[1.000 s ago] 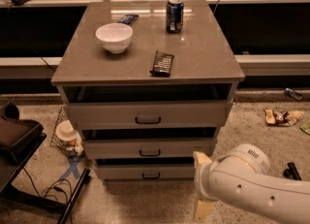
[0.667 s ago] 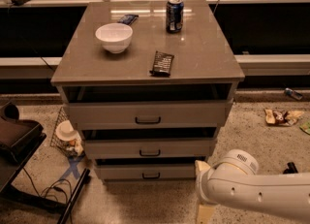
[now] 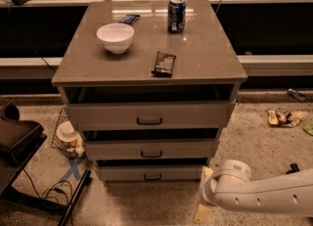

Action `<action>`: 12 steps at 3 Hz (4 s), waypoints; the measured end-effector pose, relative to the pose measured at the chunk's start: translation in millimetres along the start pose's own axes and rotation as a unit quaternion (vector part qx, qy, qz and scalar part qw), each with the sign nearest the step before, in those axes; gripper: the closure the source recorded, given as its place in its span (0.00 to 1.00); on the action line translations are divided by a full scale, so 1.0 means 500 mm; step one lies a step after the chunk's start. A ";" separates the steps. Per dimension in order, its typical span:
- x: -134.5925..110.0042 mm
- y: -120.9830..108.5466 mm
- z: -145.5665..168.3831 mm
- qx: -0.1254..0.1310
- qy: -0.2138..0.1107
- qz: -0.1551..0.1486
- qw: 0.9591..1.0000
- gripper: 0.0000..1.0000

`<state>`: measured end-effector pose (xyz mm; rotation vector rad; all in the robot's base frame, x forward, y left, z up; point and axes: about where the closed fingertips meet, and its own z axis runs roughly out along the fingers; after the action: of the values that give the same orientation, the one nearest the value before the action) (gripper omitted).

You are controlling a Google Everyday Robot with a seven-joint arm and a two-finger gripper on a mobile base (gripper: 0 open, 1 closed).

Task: Open bottom drawer

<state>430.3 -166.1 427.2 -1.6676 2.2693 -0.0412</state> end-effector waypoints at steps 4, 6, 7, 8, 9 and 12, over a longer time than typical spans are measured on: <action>-0.138 0.101 0.296 -0.043 -0.103 -0.104 0.988 0.00; -0.194 0.129 0.401 -0.043 -0.114 -0.131 0.984 0.00; -0.221 0.119 0.450 -0.033 -0.107 -0.148 0.983 0.00; -0.249 0.102 0.495 -0.025 -0.100 -0.174 0.979 0.00; -0.271 0.084 0.531 -0.015 -0.088 -0.198 0.976 0.00; -0.273 0.046 0.612 0.009 -0.014 -0.250 0.968 0.00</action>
Offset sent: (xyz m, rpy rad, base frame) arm 0.0006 0.0959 -0.1180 0.0692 0.0345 0.1908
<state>529.1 19.3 165.4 -2.1696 1.7645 -0.1522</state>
